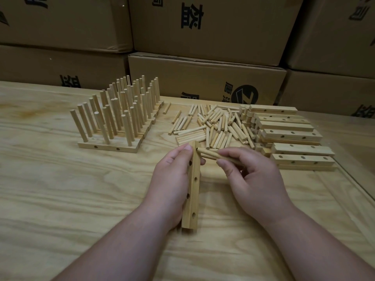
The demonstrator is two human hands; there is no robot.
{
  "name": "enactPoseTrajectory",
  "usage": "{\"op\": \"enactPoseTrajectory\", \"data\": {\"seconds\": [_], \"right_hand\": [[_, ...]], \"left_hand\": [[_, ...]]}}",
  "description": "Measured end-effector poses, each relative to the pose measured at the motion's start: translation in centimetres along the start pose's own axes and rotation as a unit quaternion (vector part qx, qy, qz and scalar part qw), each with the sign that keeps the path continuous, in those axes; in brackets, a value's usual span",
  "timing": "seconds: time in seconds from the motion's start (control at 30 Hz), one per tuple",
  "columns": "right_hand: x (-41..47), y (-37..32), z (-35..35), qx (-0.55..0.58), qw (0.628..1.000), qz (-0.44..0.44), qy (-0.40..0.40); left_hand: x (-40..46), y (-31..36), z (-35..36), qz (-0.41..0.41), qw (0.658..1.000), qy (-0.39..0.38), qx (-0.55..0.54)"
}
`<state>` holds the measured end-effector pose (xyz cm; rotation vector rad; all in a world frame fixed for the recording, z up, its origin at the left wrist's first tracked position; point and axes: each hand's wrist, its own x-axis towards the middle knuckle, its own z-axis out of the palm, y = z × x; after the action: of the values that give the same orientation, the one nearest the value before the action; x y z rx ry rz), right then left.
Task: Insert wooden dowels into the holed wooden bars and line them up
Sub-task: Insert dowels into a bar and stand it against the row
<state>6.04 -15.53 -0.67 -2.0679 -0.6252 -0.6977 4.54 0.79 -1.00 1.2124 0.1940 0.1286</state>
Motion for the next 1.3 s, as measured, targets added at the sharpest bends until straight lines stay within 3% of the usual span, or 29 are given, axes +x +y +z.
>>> {"op": "enactPoseTrajectory", "data": {"seconds": [0.97, 1.3], "right_hand": [[0.4, -0.9, -0.5, -0.052, 0.999, -0.016, 0.006], [0.6, -1.0, -0.7, -0.055, 0.997, 0.046, -0.032]], "left_hand": [[-0.1, 0.1, -0.3, 0.026, 0.999, -0.030, -0.016], [-0.1, -0.2, -0.3, 0.038, 0.999, -0.034, 0.004]]}}
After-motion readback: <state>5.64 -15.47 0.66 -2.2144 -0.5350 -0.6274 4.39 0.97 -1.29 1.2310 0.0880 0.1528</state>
